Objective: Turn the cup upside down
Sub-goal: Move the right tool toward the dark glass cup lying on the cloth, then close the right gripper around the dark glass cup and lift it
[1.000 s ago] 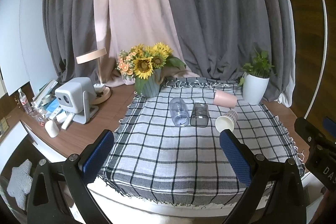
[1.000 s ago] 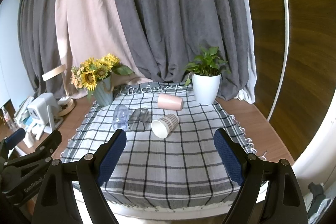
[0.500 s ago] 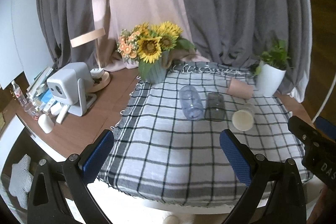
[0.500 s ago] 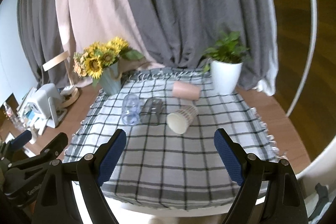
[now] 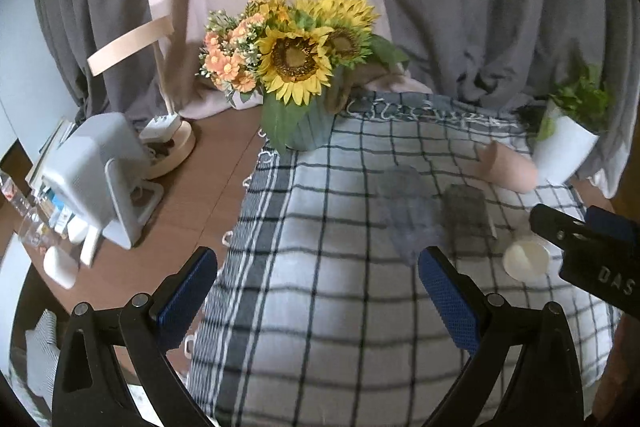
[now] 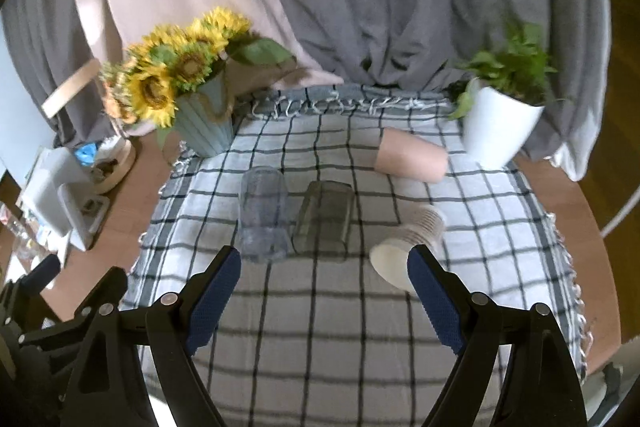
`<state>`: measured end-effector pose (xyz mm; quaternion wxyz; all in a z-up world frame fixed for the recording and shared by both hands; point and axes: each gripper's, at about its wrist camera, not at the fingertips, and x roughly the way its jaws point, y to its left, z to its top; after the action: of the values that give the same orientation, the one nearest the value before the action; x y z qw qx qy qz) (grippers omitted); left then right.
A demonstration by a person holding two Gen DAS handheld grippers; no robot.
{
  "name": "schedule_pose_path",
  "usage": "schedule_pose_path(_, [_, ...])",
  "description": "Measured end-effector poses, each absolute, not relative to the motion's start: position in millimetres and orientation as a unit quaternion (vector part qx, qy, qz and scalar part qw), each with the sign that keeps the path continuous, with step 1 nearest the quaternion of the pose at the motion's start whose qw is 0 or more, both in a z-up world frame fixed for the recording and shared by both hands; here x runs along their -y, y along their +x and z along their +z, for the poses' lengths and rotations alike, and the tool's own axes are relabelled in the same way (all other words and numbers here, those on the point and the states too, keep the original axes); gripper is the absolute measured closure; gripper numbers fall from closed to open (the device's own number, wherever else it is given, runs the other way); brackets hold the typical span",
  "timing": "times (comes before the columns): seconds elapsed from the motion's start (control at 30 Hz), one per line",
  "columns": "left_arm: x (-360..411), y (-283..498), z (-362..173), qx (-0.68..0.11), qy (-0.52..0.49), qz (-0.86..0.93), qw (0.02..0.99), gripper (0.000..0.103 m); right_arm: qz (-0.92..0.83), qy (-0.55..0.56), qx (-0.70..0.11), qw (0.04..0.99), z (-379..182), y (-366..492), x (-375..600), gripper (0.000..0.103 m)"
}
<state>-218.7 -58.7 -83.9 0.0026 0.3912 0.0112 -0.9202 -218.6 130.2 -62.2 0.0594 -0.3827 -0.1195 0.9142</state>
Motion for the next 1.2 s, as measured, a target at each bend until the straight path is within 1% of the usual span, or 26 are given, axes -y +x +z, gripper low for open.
schedule_pose_path(0.2, [56.7, -268.2, -105.2, -0.019, 0.419, -0.908, -0.002, 0.001, 0.89, -0.439, 0.1, 0.069, -90.8, -292.5, -135.5, 0.019])
schedule_pose_path(0.4, [54.3, -303.3, -124.6, -0.031, 0.447, -0.894, -0.007, 0.001, 0.854, -0.508, 0.05, 0.097, -122.8, -347.8, -161.1, 0.027])
schedule_pose_path(0.47, [54.0, -311.1, -129.6, -0.033, 0.454, -0.89, -0.011, 0.001, 0.846, -0.523, 0.04, 0.097, -129.5, -358.1, -163.7, 0.027])
schedule_pose_path(0.57, [52.2, -319.8, -137.3, -0.031, 0.462, -0.886, -0.009, 0.001, 0.837, -0.534, 0.041, 0.113, -137.6, -368.2, -165.4, 0.028])
schedule_pose_path(0.7, [49.7, -327.2, -143.3, -0.028, 0.47, -0.882, -0.009, 0.001, 0.824, -0.553, 0.043, 0.118, -149.1, -380.4, -166.9, 0.032])
schedule_pose_path(0.87, [47.5, -331.8, -148.0, -0.023, 0.474, -0.88, -0.007, 0.001, 0.812, -0.565, 0.04, 0.141, -157.7, -390.8, -171.7, 0.032])
schedule_pose_path(1.1, [39.1, -329.0, -150.7, 0.0, 0.477, -0.879, -0.007, 0.001, 0.783, -0.601, 0.035, 0.158, -183.3, -395.1, -180.7, 0.035])
schedule_pose_path(1.2, [38.5, -328.8, -152.2, 0.005, 0.477, -0.879, -0.007, 0.001, 0.783, -0.6, 0.045, 0.158, -182.4, -391.6, -177.5, 0.035])
